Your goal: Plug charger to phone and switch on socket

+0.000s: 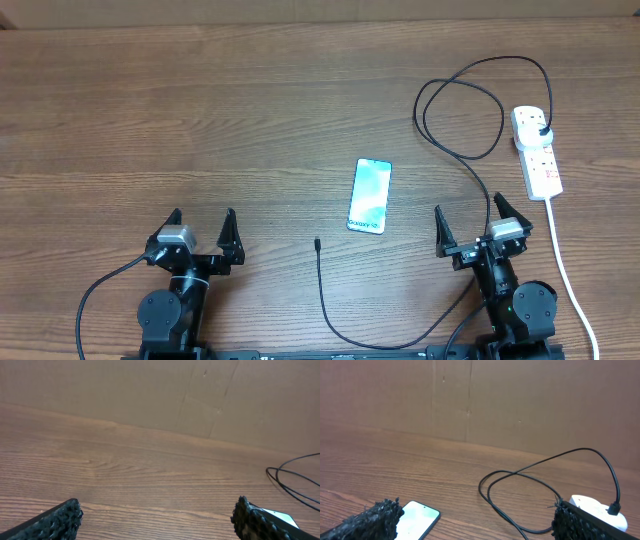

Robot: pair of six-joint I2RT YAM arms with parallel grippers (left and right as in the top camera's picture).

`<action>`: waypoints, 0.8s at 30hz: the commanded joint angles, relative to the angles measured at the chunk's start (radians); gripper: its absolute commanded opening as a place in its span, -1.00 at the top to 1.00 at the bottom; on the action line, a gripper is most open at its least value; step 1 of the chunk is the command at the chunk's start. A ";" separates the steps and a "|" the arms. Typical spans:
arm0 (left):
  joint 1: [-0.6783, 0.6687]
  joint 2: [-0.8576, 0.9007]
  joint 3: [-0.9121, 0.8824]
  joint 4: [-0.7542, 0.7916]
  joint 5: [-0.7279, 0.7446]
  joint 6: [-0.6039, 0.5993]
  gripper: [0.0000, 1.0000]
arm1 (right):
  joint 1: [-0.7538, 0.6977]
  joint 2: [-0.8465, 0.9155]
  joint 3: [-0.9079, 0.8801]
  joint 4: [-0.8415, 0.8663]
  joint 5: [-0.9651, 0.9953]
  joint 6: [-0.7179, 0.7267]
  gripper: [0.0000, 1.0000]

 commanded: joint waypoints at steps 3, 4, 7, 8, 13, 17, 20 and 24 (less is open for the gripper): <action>0.006 -0.010 -0.003 -0.002 -0.003 0.012 -1.00 | -0.002 -0.009 -0.011 0.001 -0.002 -0.008 -1.00; 0.006 -0.010 -0.003 -0.002 -0.003 0.012 -1.00 | -0.002 -0.009 -0.011 0.001 -0.002 -0.008 -1.00; 0.006 -0.010 -0.003 -0.002 -0.005 0.013 -0.99 | -0.002 -0.009 -0.011 0.002 -0.002 -0.008 -1.00; 0.006 -0.010 -0.003 -0.002 -0.005 0.013 -1.00 | -0.002 -0.009 -0.011 0.002 -0.002 -0.008 -1.00; 0.006 -0.010 -0.003 -0.001 -0.007 0.012 -1.00 | -0.002 -0.009 -0.011 0.001 -0.002 -0.007 -1.00; 0.006 -0.010 -0.003 0.023 -0.008 0.013 -1.00 | -0.002 -0.009 -0.011 0.001 -0.002 -0.007 -1.00; 0.006 -0.010 -0.003 0.048 -0.031 0.013 -1.00 | -0.002 -0.009 -0.011 0.002 -0.002 -0.007 -1.00; 0.006 -0.010 0.003 0.084 -0.026 0.013 -1.00 | -0.002 -0.009 -0.011 0.002 -0.002 -0.007 -1.00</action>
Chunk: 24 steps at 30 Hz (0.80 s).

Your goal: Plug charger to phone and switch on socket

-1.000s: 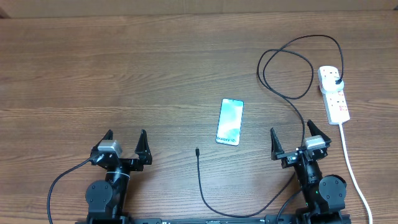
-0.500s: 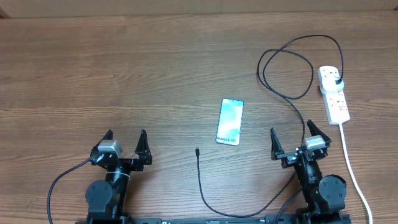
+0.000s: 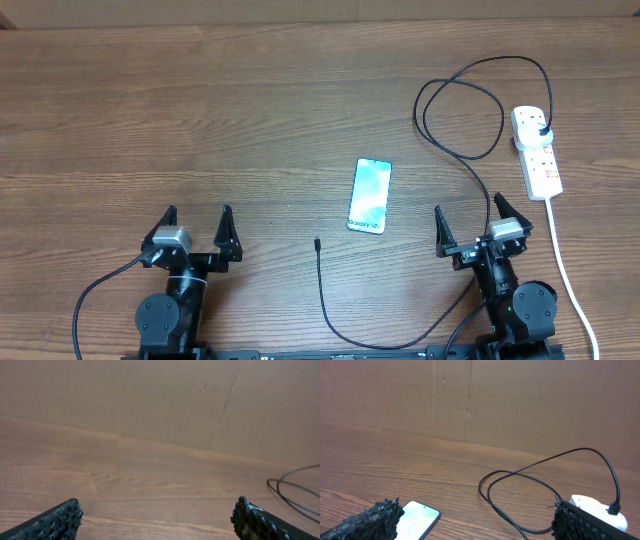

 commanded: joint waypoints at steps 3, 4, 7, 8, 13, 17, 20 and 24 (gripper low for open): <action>0.006 -0.010 0.055 -0.028 0.077 0.012 -1.00 | -0.002 -0.009 -0.011 0.002 -0.001 -0.007 -1.00; 0.006 -0.009 0.092 -0.080 0.097 0.011 -1.00 | -0.002 -0.009 -0.011 0.002 -0.001 -0.007 -1.00; 0.006 0.014 0.228 -0.285 0.104 0.003 -1.00 | -0.002 -0.009 -0.011 0.002 -0.001 -0.007 -1.00; 0.006 0.034 0.280 -0.358 0.105 0.000 -1.00 | -0.002 -0.009 -0.011 0.002 -0.001 -0.007 -1.00; 0.006 0.257 0.626 -0.740 0.161 -0.003 -1.00 | -0.002 -0.009 -0.011 0.002 -0.001 -0.007 -1.00; 0.004 0.568 0.983 -0.966 0.203 0.038 -1.00 | -0.002 -0.009 -0.011 0.002 -0.001 -0.007 -1.00; 0.004 0.824 1.295 -1.140 0.230 0.043 -1.00 | -0.002 -0.009 -0.011 0.002 -0.001 -0.007 -1.00; -0.008 1.144 1.724 -1.363 0.285 0.042 -1.00 | -0.002 -0.009 -0.011 0.002 -0.001 -0.007 -1.00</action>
